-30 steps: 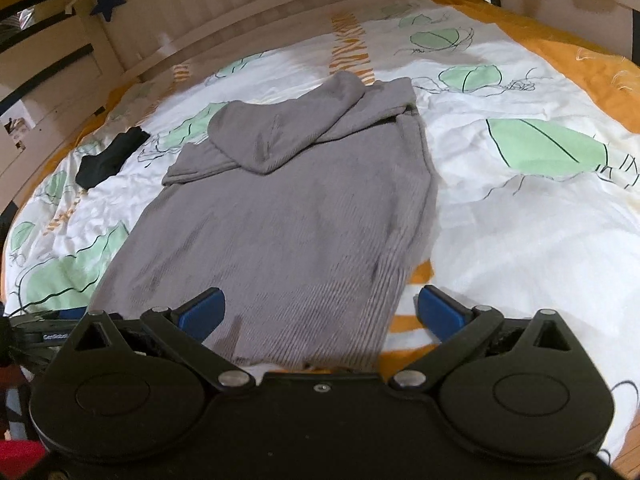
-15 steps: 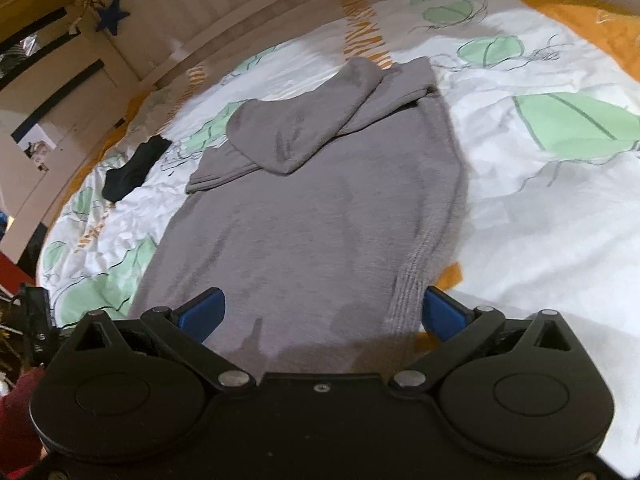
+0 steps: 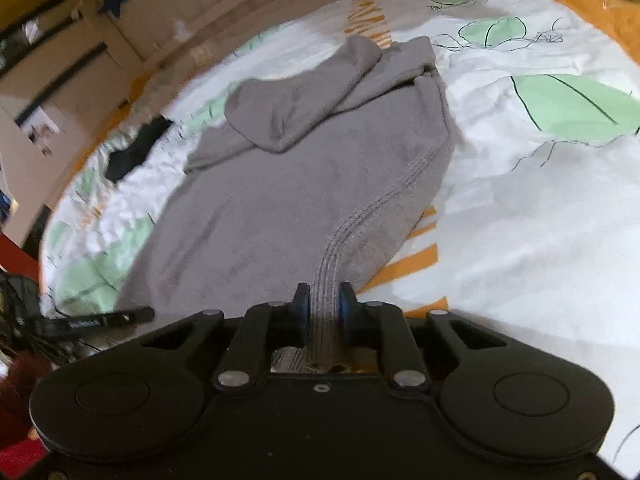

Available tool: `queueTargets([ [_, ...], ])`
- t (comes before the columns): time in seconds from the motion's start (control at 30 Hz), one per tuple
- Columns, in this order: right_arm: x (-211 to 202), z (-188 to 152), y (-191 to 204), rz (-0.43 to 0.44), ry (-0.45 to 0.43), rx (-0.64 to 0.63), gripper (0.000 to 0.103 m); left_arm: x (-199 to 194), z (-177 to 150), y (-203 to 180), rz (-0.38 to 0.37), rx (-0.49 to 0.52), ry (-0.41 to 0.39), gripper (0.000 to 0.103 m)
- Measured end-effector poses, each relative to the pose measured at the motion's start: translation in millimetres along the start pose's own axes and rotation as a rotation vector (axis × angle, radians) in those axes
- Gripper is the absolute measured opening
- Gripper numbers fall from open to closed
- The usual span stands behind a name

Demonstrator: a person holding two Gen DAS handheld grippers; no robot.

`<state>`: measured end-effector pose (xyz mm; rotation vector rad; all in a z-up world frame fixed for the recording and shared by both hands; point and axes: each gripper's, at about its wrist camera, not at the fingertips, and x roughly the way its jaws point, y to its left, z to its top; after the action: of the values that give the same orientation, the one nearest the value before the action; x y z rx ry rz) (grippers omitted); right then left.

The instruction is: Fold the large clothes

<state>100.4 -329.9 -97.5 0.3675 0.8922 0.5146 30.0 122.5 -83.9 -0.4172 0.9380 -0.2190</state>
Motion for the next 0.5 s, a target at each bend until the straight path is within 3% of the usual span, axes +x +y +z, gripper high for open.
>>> queueTargets([
  [0.23, -16.7, 28.5, -12.7, 0.187, -0.168, 0.126, 0.017, -28.4, 35.4, -5.0, -0.101, -0.035, -0.173, 0.008],
  [0.5, -9.8, 112.9, -16.9, 0.273, -0.343, 0.124, 0.017, -26.9, 126.4, -5.8, -0.141, -0.031, -0.407, 0.008],
])
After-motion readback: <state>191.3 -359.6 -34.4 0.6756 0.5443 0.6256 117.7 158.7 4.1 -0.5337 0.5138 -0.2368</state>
